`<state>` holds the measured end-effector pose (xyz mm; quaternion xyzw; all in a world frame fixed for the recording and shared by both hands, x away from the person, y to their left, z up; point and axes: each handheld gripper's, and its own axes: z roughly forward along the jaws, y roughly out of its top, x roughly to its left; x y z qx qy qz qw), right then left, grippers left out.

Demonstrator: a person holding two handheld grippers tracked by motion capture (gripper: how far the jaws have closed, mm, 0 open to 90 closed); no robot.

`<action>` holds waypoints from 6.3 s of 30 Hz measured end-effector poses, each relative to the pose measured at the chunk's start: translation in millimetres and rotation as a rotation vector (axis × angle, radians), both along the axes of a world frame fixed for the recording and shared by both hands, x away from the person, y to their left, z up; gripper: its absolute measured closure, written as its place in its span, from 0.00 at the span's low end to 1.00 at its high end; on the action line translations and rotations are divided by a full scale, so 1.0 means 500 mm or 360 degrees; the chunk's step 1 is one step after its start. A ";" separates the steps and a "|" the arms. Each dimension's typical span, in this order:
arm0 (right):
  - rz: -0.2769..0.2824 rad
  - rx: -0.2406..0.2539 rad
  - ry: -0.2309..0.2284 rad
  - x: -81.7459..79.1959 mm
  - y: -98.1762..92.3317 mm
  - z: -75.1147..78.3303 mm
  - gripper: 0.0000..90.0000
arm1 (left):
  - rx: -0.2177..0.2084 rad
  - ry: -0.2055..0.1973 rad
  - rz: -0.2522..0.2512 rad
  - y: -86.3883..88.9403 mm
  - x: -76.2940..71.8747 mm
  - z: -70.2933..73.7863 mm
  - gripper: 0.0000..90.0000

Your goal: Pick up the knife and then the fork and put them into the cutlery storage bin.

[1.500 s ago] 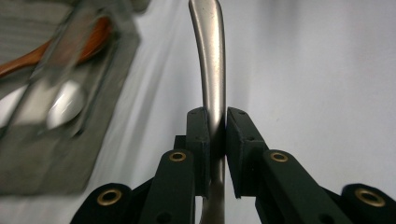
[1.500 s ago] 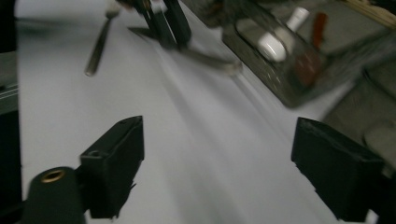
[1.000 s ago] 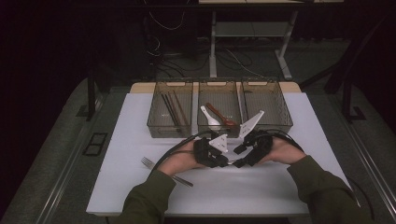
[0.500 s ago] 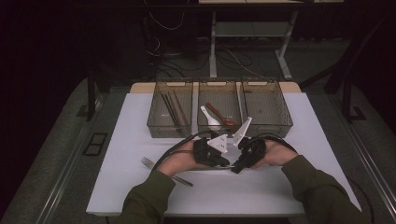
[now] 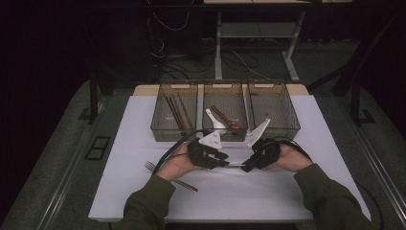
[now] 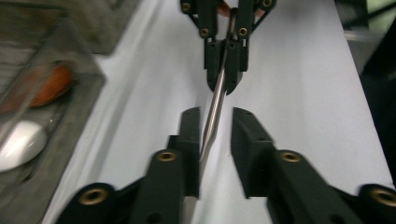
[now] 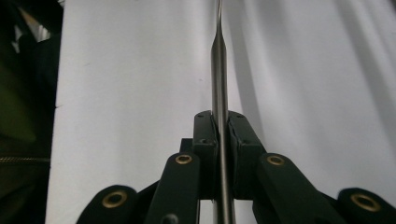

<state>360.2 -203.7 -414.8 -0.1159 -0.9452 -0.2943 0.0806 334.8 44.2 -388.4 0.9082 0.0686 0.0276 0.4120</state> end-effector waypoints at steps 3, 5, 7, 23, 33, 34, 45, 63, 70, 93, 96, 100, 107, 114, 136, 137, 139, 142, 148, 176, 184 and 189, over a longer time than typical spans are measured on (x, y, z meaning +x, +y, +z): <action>-0.0052 0.0015 -0.0043 0.001 -0.013 0.007 0.92 | -0.0064 0.0020 0.0071 0.020 -0.006 0.005 0.66; -0.0092 0.0028 -0.0075 0.001 -0.022 0.015 0.92 | -0.0106 0.0025 0.0128 0.034 -0.011 0.005 0.62; -0.0137 0.0052 -0.0103 0.004 -0.033 0.025 0.92 | -0.0127 0.0032 0.0201 0.049 -0.015 0.004 0.58; -0.0461 0.0285 -0.0196 0.031 -0.148 0.127 0.92 | -0.0240 0.0037 0.0594 0.169 -0.064 -0.034 0.37; -0.0489 0.0415 -0.0212 0.035 -0.183 0.150 0.93 | -0.0240 0.0064 0.0661 0.216 -0.104 -0.060 0.35; -0.0489 0.0420 -0.0221 0.034 -0.184 0.153 0.93 | -0.0240 0.0069 0.0667 0.218 -0.106 -0.062 0.34; -0.0626 0.0556 -0.0322 0.045 -0.249 0.210 0.93 | -0.0223 0.0058 0.0716 0.233 -0.108 -0.068 0.28; -0.1305 0.0278 -0.0424 0.147 -0.329 0.148 0.93 | -0.0202 0.0045 0.0767 0.237 -0.101 -0.079 0.15; -0.1279 0.0058 -0.0369 0.178 -0.260 0.098 0.92 | -0.0185 0.0045 0.0750 0.232 -0.102 -0.082 0.12; -0.1244 0.0288 -0.0464 0.072 -0.253 0.092 0.32 | 0.0092 0.0019 0.0734 0.247 -0.079 -0.072 0.72; -0.1214 0.0285 -0.0495 0.034 -0.243 0.085 0.30 | 0.0174 0.0023 0.0775 0.259 -0.064 -0.071 0.88; -0.1189 0.0354 -0.0482 -0.010 -0.233 0.069 0.27 | 0.0282 0.0027 0.0838 0.277 -0.043 -0.078 0.99; -0.1116 0.0372 -0.0481 -0.077 -0.204 0.033 0.22 | 0.0365 0.0085 0.0889 0.299 -0.036 -0.091 0.99; -0.1058 0.0373 -0.0455 -0.121 -0.188 0.000 0.20 | 0.0409 0.0128 0.0885 0.317 -0.074 -0.084 0.99; -0.0947 0.0315 -0.0430 -0.135 -0.160 -0.029 0.20 | 0.0217 0.0255 0.0257 0.178 -0.152 -0.098 0.99; -0.0947 0.0314 -0.0431 -0.135 -0.160 -0.029 0.20 | 0.0227 0.0248 0.0253 0.170 -0.150 -0.102 0.99; -0.0945 0.0313 -0.0434 -0.135 -0.159 -0.029 0.20 | 0.0220 0.0208 0.0279 0.164 -0.140 -0.101 0.99; -0.0941 0.0323 -0.0430 -0.136 -0.158 -0.029 0.20 | 0.0217 0.0170 0.0328 0.157 -0.122 -0.103 0.99; -0.0932 0.0319 -0.0431 -0.134 -0.156 -0.031 0.20 | 0.0254 0.0043 0.0496 0.137 -0.073 -0.103 0.99; -0.0906 0.0360 -0.0401 -0.131 -0.159 -0.030 0.20 | 0.0233 0.0086 0.0594 0.283 -0.094 -0.102 0.92; -0.0809 0.0401 -0.0347 -0.117 -0.151 -0.015 0.18 | 0.0188 0.0083 0.0481 0.253 -0.090 -0.086 0.92; -0.0640 0.0417 -0.0280 -0.106 -0.126 0.004 0.18 | 0.0152 0.0035 0.0355 0.199 -0.086 -0.065 0.92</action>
